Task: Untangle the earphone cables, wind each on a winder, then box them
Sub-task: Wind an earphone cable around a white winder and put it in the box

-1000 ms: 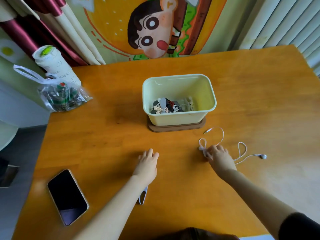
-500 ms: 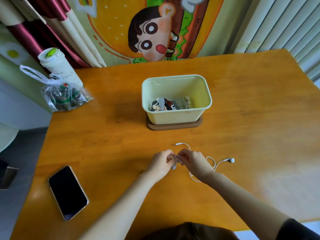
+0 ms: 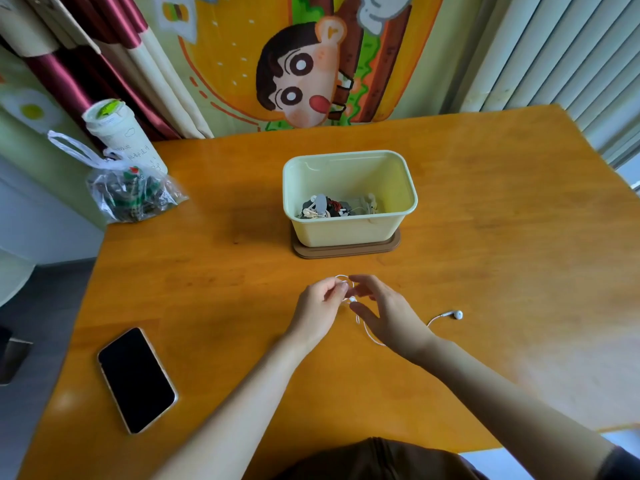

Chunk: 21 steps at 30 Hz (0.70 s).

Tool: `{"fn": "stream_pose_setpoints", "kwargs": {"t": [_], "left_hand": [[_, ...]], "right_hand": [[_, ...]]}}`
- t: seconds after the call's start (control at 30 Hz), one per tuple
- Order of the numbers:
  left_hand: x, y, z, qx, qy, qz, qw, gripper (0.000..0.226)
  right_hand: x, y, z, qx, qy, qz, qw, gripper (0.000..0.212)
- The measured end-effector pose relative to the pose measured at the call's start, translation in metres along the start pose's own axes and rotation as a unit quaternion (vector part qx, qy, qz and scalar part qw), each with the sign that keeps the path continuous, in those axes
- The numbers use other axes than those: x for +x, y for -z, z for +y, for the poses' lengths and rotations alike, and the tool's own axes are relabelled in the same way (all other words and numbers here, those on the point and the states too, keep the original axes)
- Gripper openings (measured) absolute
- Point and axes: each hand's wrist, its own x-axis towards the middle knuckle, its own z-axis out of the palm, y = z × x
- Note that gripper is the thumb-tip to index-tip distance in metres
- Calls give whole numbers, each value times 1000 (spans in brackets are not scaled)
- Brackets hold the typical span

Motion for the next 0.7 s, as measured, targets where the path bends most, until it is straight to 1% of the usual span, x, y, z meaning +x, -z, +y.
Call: {"fn": "stream_pose_setpoints", "kwargs": {"t": [0.07, 0.13, 0.2, 0.23, 0.27, 0.3, 0.37, 0.43, 0.5, 0.6, 0.67, 0.7], "left_hand": [[-1, 3, 9, -20, -13, 5, 1000, 26], [-3, 9, 15, -26, -30, 2, 999, 27], [-8, 11, 24, -24, -43, -42, 998, 26], [-11, 10, 27, -22, -50, -62, 997, 26], [-13, 9, 30, -22, -55, -72, 996, 25], [-15, 9, 31, -25, -56, -74, 995, 25], [-17, 11, 31, -35, -45, -64, 996, 23], [-16, 17, 25, -19, -43, -47, 998, 17], [-16, 24, 17, 39, -48, -38, 997, 11], [-22, 29, 3, 137, -36, -39, 989, 19], [-24, 32, -5, 142, -4, -39, 989, 28], [-25, 34, -7, 115, 20, -39, 992, 31]], "right_hand": [[2, 4, -6, 17, -8, 4, 1000, 21], [3, 6, -8, 17, -6, 18, 1000, 13], [4, 7, -12, 34, -13, 32, 999, 21], [4, 8, -15, 54, -20, 27, 998, 25], [4, 9, -18, 71, -24, 12, 997, 22], [5, 10, -22, 75, -26, -8, 997, 14], [6, 10, -25, 48, -37, -34, 998, 18], [6, 14, -24, 29, -64, -20, 997, 18], [6, 23, -19, 36, -88, 8, 995, 13], [4, 37, -14, 64, -107, 23, 992, 12], [3, 42, -12, 59, -118, 34, 991, 11], [2, 44, -12, 59, -123, 44, 990, 9]]}}
